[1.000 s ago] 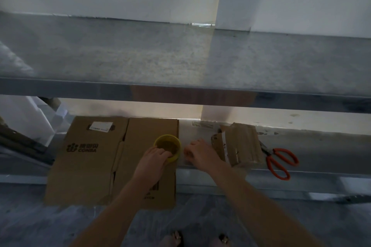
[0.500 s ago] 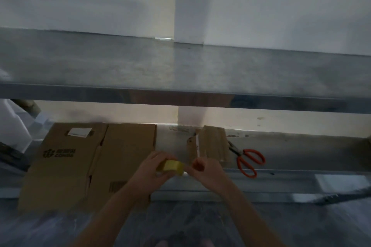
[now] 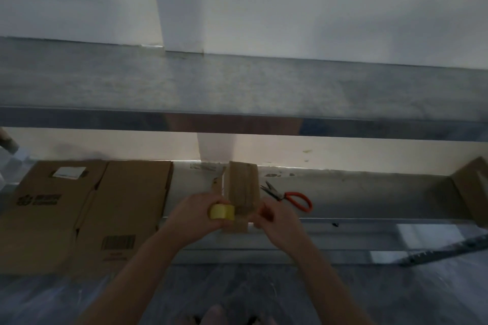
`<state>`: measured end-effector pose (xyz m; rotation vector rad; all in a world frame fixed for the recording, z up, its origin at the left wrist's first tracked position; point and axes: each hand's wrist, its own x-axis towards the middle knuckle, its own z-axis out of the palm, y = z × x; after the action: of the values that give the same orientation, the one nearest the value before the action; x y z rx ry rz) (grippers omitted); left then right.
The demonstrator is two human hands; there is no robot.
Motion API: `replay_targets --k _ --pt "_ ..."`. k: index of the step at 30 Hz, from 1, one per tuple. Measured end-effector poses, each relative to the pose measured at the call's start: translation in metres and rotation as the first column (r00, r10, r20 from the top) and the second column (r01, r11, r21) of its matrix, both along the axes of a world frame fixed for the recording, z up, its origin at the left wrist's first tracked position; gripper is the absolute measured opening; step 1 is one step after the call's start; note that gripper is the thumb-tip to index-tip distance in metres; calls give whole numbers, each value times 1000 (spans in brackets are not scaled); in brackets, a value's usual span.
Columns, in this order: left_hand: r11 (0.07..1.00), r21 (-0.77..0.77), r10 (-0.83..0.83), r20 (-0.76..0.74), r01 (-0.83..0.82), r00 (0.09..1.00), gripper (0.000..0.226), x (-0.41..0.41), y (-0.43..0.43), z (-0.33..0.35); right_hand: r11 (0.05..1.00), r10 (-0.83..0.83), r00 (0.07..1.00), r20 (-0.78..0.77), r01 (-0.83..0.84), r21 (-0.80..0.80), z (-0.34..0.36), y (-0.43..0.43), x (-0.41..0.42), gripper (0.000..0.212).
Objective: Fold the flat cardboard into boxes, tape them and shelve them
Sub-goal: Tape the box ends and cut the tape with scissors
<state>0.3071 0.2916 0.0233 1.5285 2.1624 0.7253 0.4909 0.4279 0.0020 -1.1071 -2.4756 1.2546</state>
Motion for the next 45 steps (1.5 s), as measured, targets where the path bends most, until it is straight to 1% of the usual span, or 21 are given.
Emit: replay_targets --k 3,6,8,9,12,13,15,19,21,23,24,26,27,28,30,32,33,34,36,40,45 --pt "997 -14 78 116 -77 990 32 5 5 -3 1000 -8 1000 -26 9 9 0 9 3 26" --pt "998 -32 62 237 -56 969 33 7 4 -6 998 -19 999 -50 16 -67 1 20 9 17" --pt "997 -61 53 225 -40 973 30 7 3 -6 991 18 995 -102 -31 -128 0 22 13 13" --pt "997 -72 53 187 -40 981 29 6 4 -6 988 35 991 -133 -54 -148 0 21 15 12" --pt "990 -95 97 -65 -102 993 28 5 4 -6 986 75 984 -162 -97 -133 -3 15 18 16" --pt "988 -92 113 -117 -124 987 29 6 3 -6 988 83 982 -170 -103 -114 -4 14 19 18" --pt "990 -83 103 -103 -112 989 33 6 1 -5 989 79 983 -163 -98 -112 -5 16 21 18" --pt "995 -28 95 65 -94 993 38 7 1 4 975 -9 985 -172 -30 -218 -2 33 27 13" --pt "996 -27 88 83 -86 993 39 6 0 6 976 -24 982 -188 -18 -219 -2 40 29 14" --pt "994 -85 75 -15 -76 997 38 4 -1 8 991 8 985 -174 -32 -133 -3 41 31 18" --pt "988 -127 68 -128 -85 989 39 2 -1 10 996 12 984 -177 -28 -90 -3 41 31 21" --pt "976 -187 31 -401 -115 915 39 -1 1 12 999 13 979 -203 -21 -42 -4 44 35 23" --pt "975 -190 23 -439 -118 898 39 -2 1 13 999 23 979 -202 -30 -32 -4 46 36 22" --pt "976 -189 23 -393 -105 919 39 -3 1 13 999 33 982 -184 -40 -35 -4 48 36 20" --pt "985 -163 44 -112 -62 993 39 -5 1 13 996 19 990 -142 -31 -84 -6 53 34 19" --pt "990 -129 72 137 -55 988 38 -7 1 13 992 -18 992 -127 3 -124 -9 56 31 21" --pt "990 -131 87 213 -60 973 38 -8 0 13 991 -24 992 -122 7 -137 -11 58 30 21" --pt "989 -135 99 249 -67 963 38 -10 0 12 989 -19 993 -115 2 -149 -13 60 28 21" --pt "987 -138 115 213 -86 970 34 -14 0 7 984 -15 994 -104 -3 -178 -18 64 26 19" --pt "986 -93 138 14 -136 990 29 -19 6 -4 970 -60 996 -72 41 -240 -28 69 20 12" --pt "985 -116 121 -39 -125 992 33 -23 16 -18 952 -118 992 -51 98 -289 -41 74 17 12"
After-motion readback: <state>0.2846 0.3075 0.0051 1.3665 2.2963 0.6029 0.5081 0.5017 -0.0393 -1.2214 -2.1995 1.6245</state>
